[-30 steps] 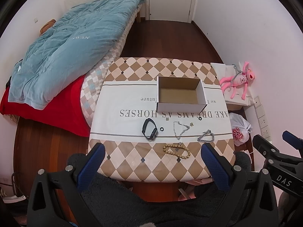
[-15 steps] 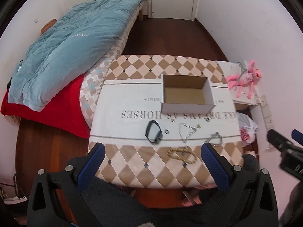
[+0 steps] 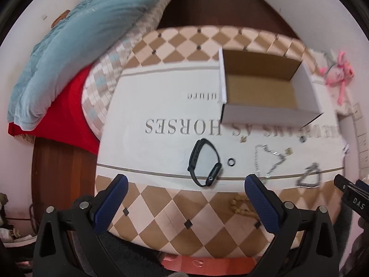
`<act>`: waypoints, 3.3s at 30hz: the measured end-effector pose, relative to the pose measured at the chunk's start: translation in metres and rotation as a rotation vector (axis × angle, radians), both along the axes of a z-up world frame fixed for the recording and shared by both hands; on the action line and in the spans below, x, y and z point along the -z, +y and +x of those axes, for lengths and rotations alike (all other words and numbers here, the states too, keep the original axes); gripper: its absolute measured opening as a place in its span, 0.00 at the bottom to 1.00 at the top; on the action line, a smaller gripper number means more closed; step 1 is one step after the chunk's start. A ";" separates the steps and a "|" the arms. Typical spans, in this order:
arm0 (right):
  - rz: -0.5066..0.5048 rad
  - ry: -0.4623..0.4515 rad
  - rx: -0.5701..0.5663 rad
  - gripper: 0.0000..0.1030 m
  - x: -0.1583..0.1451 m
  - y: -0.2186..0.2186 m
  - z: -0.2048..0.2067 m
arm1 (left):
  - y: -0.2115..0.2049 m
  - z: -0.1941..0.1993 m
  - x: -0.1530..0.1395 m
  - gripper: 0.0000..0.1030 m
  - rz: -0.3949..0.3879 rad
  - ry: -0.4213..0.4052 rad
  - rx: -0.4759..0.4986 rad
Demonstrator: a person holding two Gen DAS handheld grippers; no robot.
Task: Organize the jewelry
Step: 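Reach the right gripper to the silver chain bracelet and grasp it, then grasp the black watch band with the left gripper while the right gripper lifts the bracelet, then lower both held items into the white box and open both grippers, then raise both grippers out of the white box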
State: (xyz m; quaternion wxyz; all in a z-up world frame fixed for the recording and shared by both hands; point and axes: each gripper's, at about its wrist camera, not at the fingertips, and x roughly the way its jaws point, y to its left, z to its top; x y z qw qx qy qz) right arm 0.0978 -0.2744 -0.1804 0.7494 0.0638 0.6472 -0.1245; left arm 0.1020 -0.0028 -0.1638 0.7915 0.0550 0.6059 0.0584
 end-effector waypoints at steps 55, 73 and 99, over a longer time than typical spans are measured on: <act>0.395 -0.313 -0.108 0.07 -0.085 0.029 0.021 | 0.007 0.057 -0.032 0.04 -0.250 -0.073 0.080; 0.347 -0.238 -0.229 0.04 -0.068 0.051 0.160 | -0.026 0.176 -0.011 0.12 -0.394 0.044 0.062; -0.047 -0.161 -0.266 0.97 -0.018 0.058 0.133 | -0.008 0.121 -0.006 1.00 -0.111 -0.115 0.034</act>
